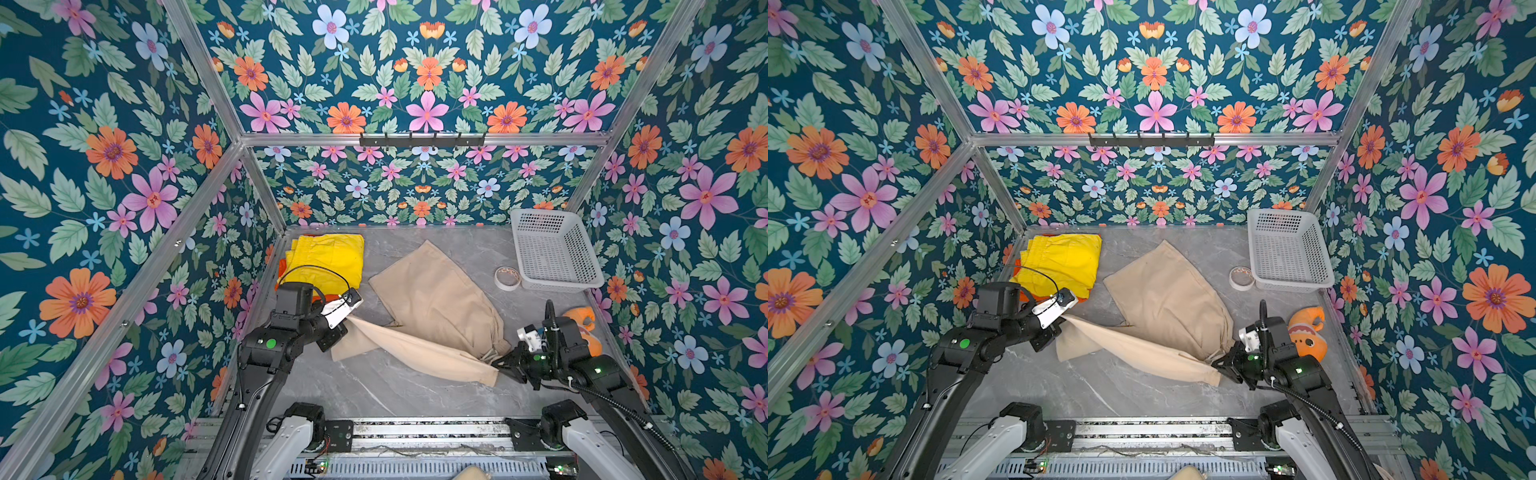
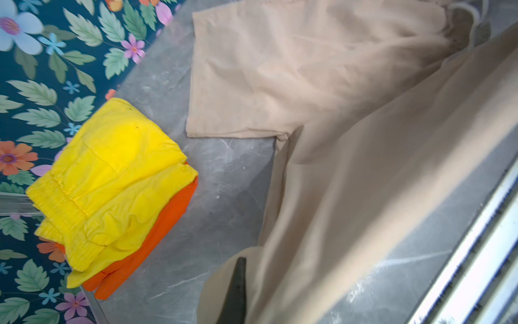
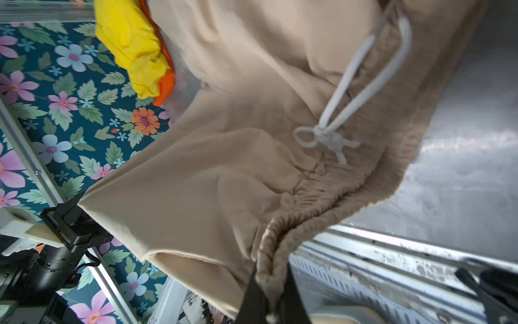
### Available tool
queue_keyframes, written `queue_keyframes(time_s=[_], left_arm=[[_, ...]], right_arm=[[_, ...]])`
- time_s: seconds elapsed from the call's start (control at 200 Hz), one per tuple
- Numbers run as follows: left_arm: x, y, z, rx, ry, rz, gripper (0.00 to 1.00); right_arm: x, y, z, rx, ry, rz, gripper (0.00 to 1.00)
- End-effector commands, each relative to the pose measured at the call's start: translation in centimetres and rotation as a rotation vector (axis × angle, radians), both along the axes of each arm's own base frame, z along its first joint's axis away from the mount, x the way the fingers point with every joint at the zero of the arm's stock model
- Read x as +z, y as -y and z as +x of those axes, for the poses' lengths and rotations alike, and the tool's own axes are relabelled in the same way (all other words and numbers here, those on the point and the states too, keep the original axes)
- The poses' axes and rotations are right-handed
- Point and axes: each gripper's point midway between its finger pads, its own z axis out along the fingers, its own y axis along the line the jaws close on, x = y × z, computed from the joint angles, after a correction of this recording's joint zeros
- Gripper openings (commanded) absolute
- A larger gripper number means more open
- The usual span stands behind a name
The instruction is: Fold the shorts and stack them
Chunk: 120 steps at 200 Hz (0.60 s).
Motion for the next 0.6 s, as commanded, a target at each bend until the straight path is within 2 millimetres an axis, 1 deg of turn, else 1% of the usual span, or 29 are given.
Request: queue_keyframes(time_s=[0.0,0.06,0.135,0.255,0.32,0.325,0.345,0.385,0.53,0.595], left_arm=[[-0.8,-1.2,0.3,0.037,-0.015,0.102,0.00],[0.1,-0.6,1.5,0.026,0.007,0.111,0.00],[1.5,0.2,3.6,0.006,0.041,0.127,0.00],[3.6,2.0,7.6,-0.037,0.101,0.191,0.00],[4.8,3.0,9.7,-0.062,0.124,0.225,0.00],[5.2,3.1,10.1,-0.061,0.142,0.221,0.00],[5.8,3.6,11.1,-0.066,0.162,0.221,0.00],[6.4,4.2,12.4,-0.078,0.179,0.227,0.00],[8.4,6.8,16.4,-0.129,0.229,0.238,0.00],[8.7,7.6,17.9,-0.144,0.246,0.247,0.00]], right_arm=[[-2.1,1.0,-2.7,-0.043,-0.174,-0.046,0.00],[-1.6,1.0,-2.0,-0.062,-0.151,-0.048,0.00],[-1.0,1.2,-0.6,-0.101,-0.118,-0.057,0.00],[0.2,0.8,1.8,-0.133,-0.070,-0.038,0.00],[1.3,0.7,3.0,-0.138,-0.039,-0.039,0.00],[1.3,0.7,3.1,-0.137,-0.037,-0.039,0.00],[1.7,0.7,3.4,-0.138,-0.026,-0.039,0.00],[2.2,0.6,4.0,-0.139,-0.012,-0.038,0.00],[4.1,0.5,5.9,-0.144,0.033,-0.029,0.00],[4.7,0.6,6.5,-0.153,0.051,-0.026,0.00]])
